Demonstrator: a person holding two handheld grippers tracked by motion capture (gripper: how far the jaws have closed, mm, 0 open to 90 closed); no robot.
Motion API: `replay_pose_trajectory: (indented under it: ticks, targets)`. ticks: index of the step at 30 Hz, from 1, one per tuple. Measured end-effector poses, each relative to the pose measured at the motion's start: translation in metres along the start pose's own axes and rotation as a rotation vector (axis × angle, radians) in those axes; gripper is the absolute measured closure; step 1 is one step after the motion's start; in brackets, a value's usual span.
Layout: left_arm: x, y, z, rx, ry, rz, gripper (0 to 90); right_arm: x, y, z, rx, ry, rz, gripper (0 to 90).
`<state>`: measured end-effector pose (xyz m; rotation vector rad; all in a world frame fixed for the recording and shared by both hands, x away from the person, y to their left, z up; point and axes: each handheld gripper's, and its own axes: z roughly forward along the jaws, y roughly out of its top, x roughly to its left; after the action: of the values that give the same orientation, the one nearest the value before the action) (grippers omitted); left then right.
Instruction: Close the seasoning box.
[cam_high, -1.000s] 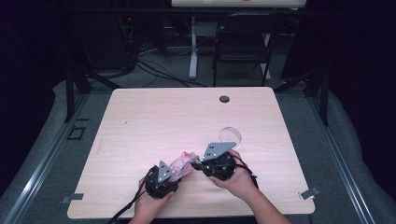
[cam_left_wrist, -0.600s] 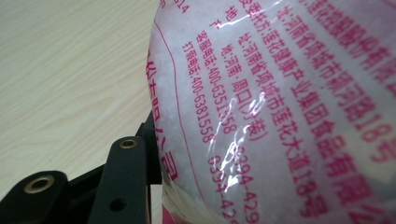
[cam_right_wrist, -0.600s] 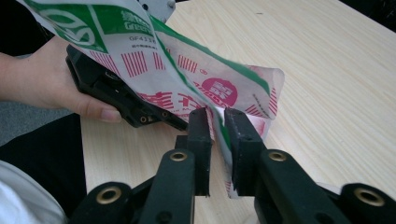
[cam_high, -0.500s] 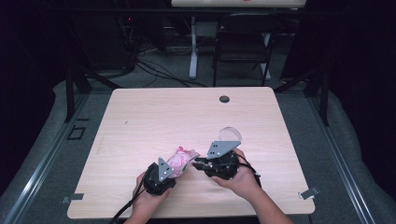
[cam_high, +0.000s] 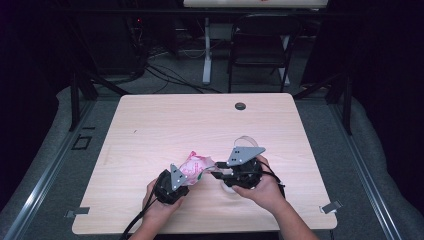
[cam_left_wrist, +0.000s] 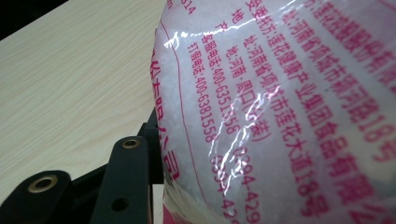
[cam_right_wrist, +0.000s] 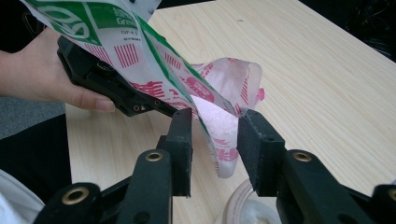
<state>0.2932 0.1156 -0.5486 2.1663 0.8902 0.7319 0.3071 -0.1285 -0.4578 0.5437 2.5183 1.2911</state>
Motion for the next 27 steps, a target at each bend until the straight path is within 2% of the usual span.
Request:
replay_pose_trajectory:
  ticks: [4,18,21,22,27]
  targets:
    - [0.0,0.002,0.002,-0.003,0.014,0.008,56.3,-0.003,0.0,-0.002,0.001,-0.005,-0.003,63.6]
    - [0.011,0.02,0.004,0.009,0.042,0.057,56.5,-0.011,-0.001,-0.014,-0.005,-0.091,-0.09,51.2]
    - [0.011,0.022,0.005,0.015,0.04,0.062,56.5,-0.013,-0.001,-0.016,0.011,-0.095,-0.083,52.2]
    - [0.012,0.023,0.007,0.017,0.043,0.071,56.6,-0.015,-0.001,-0.017,0.014,-0.084,-0.081,55.6]
    - [0.013,0.027,0.009,0.018,0.046,0.078,56.6,-0.018,-0.003,-0.02,0.028,-0.108,-0.092,53.7]
